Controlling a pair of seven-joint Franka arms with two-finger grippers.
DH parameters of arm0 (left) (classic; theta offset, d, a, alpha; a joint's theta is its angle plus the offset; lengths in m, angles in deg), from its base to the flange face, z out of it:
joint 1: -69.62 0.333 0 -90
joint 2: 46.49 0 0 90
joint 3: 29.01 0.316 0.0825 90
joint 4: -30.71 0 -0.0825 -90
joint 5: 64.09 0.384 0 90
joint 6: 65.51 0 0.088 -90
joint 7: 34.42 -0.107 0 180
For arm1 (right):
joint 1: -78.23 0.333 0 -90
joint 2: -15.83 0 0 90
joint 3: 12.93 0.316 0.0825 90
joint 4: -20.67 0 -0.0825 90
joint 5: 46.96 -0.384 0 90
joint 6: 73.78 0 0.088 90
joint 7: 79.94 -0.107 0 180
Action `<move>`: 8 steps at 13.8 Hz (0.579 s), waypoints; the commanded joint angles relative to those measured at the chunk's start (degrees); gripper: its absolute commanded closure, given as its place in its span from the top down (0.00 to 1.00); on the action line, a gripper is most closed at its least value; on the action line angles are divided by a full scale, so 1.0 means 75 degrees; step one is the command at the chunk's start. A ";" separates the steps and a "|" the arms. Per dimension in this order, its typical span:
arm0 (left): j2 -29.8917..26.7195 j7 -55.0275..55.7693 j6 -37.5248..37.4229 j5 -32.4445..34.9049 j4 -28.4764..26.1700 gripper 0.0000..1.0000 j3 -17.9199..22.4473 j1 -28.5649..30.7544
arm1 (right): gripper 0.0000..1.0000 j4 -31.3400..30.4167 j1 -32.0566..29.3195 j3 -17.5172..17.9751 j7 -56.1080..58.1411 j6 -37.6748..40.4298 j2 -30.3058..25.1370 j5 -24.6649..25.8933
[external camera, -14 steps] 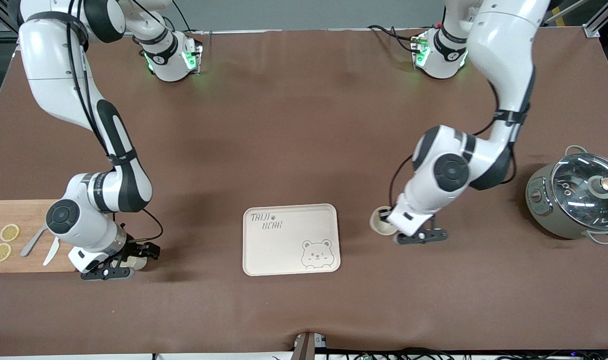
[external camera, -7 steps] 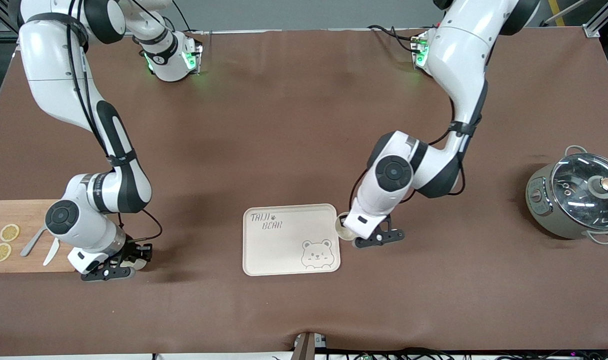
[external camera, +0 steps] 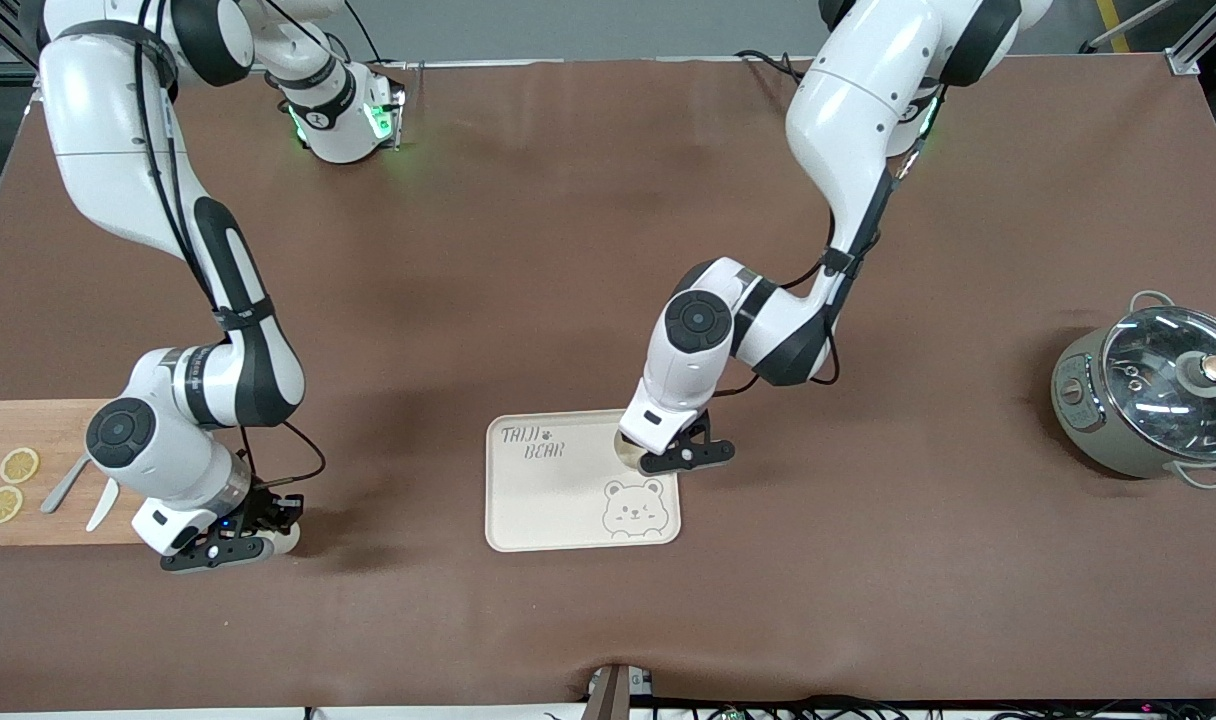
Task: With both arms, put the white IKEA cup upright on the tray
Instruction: 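Carry the cup onto the tray with the left gripper while the right gripper lifts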
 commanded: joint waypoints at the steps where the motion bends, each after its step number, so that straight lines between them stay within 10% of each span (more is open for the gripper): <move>1: 0.0323 0.0399 0.0447 0.0169 0.0272 0.00 0.0376 -0.0335 | 0.00 0.0102 0.0211 0.0054 -0.0260 0.0218 -0.0174 -0.0081; 8: 0.0558 0.0529 0.0707 0.0169 0.0237 0.00 0.0741 -0.0654 | 0.00 0.1143 0.1711 0.0008 -0.3423 0.1459 -0.0162 0.0072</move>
